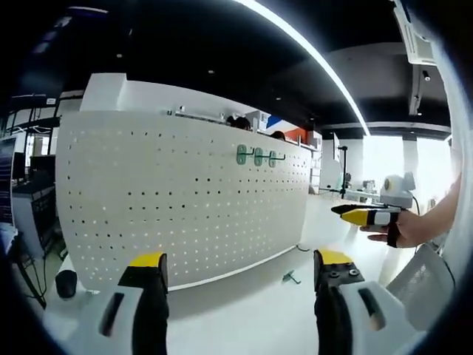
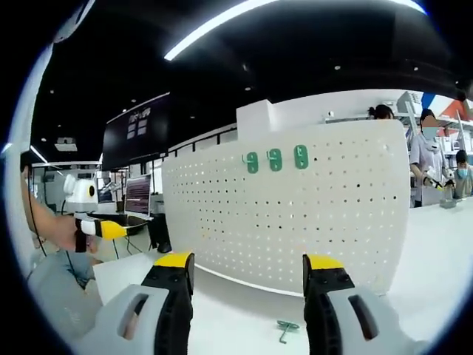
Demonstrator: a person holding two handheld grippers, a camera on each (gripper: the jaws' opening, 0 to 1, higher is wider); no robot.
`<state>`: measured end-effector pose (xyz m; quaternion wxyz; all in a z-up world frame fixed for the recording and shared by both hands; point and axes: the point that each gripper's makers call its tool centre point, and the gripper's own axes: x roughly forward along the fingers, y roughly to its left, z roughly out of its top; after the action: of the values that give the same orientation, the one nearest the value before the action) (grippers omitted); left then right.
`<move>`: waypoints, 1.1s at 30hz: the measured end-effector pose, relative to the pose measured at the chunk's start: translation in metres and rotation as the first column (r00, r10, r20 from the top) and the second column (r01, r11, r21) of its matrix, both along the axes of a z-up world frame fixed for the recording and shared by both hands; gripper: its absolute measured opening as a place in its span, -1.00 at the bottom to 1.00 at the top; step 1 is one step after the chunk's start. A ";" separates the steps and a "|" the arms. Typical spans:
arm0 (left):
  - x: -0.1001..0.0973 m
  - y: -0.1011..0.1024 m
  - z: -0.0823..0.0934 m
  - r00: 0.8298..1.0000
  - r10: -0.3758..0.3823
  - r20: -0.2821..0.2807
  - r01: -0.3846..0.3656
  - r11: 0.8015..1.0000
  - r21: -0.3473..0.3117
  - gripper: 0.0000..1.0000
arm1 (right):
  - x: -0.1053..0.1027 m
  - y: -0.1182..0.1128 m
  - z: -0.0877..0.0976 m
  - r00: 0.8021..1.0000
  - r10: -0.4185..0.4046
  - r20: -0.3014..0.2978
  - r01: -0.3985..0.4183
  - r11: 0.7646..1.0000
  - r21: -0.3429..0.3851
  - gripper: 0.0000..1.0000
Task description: Insert the hook assembly into the mounting plate slot until the hook locks in place.
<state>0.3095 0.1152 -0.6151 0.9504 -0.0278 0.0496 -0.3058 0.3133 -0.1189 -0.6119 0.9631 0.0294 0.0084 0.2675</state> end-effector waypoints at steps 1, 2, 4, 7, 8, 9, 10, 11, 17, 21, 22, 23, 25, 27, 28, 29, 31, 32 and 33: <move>0.000 0.000 0.000 1.000 -0.001 0.000 0.001 1.000 0.001 0.67 | 0.000 0.000 0.000 1.000 0.000 0.000 0.000 1.000 0.001 0.15; 0.001 0.000 0.000 1.000 -0.002 0.000 0.002 1.000 0.002 0.66 | 0.000 0.000 0.001 1.000 -0.002 0.000 0.002 1.000 0.001 0.15; 0.001 -0.002 0.000 1.000 -0.010 -0.001 0.010 1.000 -0.002 0.67 | 0.001 0.000 0.000 1.000 -0.003 -0.001 0.003 1.000 0.001 0.15; 0.002 -0.009 -0.002 1.000 -0.030 -0.006 0.030 0.999 0.020 0.69 | 0.002 0.002 0.001 1.000 0.003 0.002 -0.003 1.000 -0.002 0.15; 0.001 -0.013 -0.003 0.999 -0.043 -0.004 0.043 0.999 0.031 0.69 | 0.002 0.002 0.001 1.000 0.005 0.003 -0.005 1.000 0.002 0.15; 0.001 -0.015 -0.004 0.999 -0.052 -0.005 0.052 0.998 0.040 0.69 | 0.002 0.002 0.002 1.000 0.003 0.006 -0.003 1.000 0.004 0.15; 0.002 -0.018 -0.006 0.998 -0.066 -0.010 0.067 0.996 0.051 0.69 | 0.002 0.002 0.002 1.000 0.003 0.006 -0.003 1.000 0.004 0.15; 0.002 -0.021 -0.007 0.997 -0.075 -0.014 0.076 0.996 0.056 0.69 | 0.002 0.002 0.002 1.000 0.004 0.005 -0.004 1.000 0.003 0.14; 0.007 -0.040 -0.016 0.988 -0.153 -0.037 0.156 0.982 0.108 0.69 | 0.002 -0.002 0.001 1.000 -0.002 0.008 0.002 1.000 0.014 0.14; 0.011 -0.046 -0.022 0.981 -0.184 -0.061 0.191 0.971 0.142 0.68 | 0.001 -0.004 -0.001 1.000 -0.003 0.005 0.003 1.000 0.014 0.14; 0.012 -0.047 -0.023 0.979 -0.192 -0.065 0.199 0.969 0.143 0.68 | 0.001 -0.005 -0.001 1.000 -0.007 0.007 0.007 1.000 0.016 0.14; 0.013 -0.049 -0.024 0.977 -0.202 -0.072 0.210 0.967 0.143 0.67 | 0.001 -0.007 -0.001 1.000 -0.009 0.008 0.009 1.000 0.018 0.14; 0.014 -0.052 -0.025 0.974 -0.215 -0.075 0.224 0.962 0.157 0.66 | 0.001 -0.008 -0.001 1.000 -0.013 0.007 0.013 1.000 0.021 0.13; 0.015 -0.056 -0.029 0.968 -0.233 -0.095 0.246 0.957 0.157 0.66 | 0.001 -0.009 0.000 1.000 -0.012 0.008 0.012 1.000 0.026 0.13; 0.015 -0.057 -0.032 0.965 -0.240 -0.101 0.254 0.952 0.168 0.65 | 0.001 -0.009 0.001 1.000 -0.013 0.012 0.012 1.000 0.026 0.13; 0.016 -0.058 -0.035 0.963 -0.248 -0.107 0.265 0.947 0.184 0.65 | 0.001 -0.010 0.001 1.000 -0.012 0.013 0.012 1.000 0.025 0.13; 0.018 -0.062 -0.038 0.958 -0.260 -0.122 0.280 0.942 0.187 0.65 | 0.002 -0.013 0.003 1.000 -0.014 0.018 0.013 1.000 0.023 0.12; 0.018 -0.063 -0.038 0.955 -0.267 -0.126 0.287 0.939 0.188 0.65 | 0.002 -0.014 0.003 1.000 -0.015 0.019 0.015 1.000 0.027 0.12; 0.019 -0.064 -0.040 0.953 -0.273 -0.130 0.294 0.936 0.194 0.66 | 0.002 -0.015 0.004 1.000 -0.016 0.020 0.016 0.999 0.027 0.11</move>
<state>0.3287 0.0507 -0.6549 0.8901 0.0654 0.1334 -0.4309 0.3154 -0.1334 -0.6079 0.9647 0.0398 -0.0052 0.2601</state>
